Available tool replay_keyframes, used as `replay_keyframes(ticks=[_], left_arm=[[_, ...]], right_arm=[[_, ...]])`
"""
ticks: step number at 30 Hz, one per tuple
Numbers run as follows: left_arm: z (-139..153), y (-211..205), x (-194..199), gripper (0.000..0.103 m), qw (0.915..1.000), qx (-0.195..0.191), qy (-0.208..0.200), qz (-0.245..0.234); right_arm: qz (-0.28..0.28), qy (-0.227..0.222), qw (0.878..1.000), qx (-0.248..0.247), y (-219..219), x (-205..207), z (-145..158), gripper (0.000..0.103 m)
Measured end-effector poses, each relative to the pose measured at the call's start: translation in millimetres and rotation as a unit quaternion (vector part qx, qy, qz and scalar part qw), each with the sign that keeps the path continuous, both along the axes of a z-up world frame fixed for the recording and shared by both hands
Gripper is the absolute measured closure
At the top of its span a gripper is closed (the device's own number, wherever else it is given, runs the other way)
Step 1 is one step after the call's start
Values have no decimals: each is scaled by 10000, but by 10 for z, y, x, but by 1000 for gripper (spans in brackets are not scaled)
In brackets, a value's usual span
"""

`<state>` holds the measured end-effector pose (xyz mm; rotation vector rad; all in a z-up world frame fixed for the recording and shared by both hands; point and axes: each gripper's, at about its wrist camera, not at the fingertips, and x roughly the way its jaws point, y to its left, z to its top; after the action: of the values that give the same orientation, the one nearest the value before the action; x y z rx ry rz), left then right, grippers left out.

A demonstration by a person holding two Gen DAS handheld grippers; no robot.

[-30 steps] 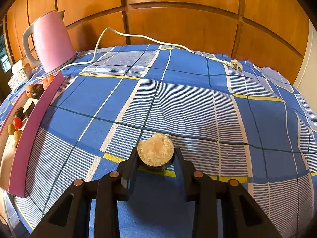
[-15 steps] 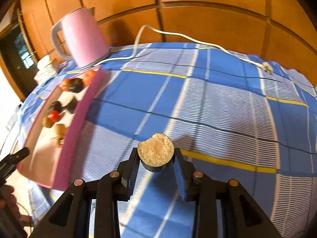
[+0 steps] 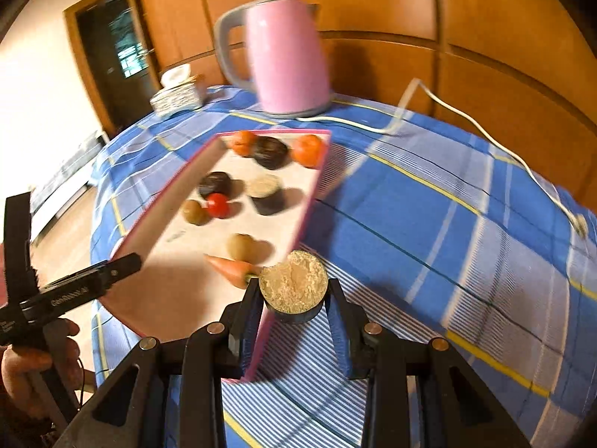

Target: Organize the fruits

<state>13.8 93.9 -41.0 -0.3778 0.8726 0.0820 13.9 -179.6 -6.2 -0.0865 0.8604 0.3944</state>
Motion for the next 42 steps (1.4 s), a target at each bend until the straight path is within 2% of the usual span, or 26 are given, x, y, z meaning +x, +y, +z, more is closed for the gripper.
replay_keyframes(ticks=[10,18,20,35,42], left_arm=[[-21,73,17,22,9998,-70,7,175],[-51,84,20,22,9998,-39,47,201],[-56,84,20,22,9998,-24,52,203],[-24,19,-11,22,10000,5,14,97],[16,-26,-49,21,10000,83,-46,28]], right_arm=[[549,-25,9984,136,426,191,76,69],[580,195,9981,28,744,494,-179,69],[535,249,9983,-22,763,538,-242,64],[50,149,9998,135,420,316,-192,63],[-126,-138,9997,158,296,122,-53,63]])
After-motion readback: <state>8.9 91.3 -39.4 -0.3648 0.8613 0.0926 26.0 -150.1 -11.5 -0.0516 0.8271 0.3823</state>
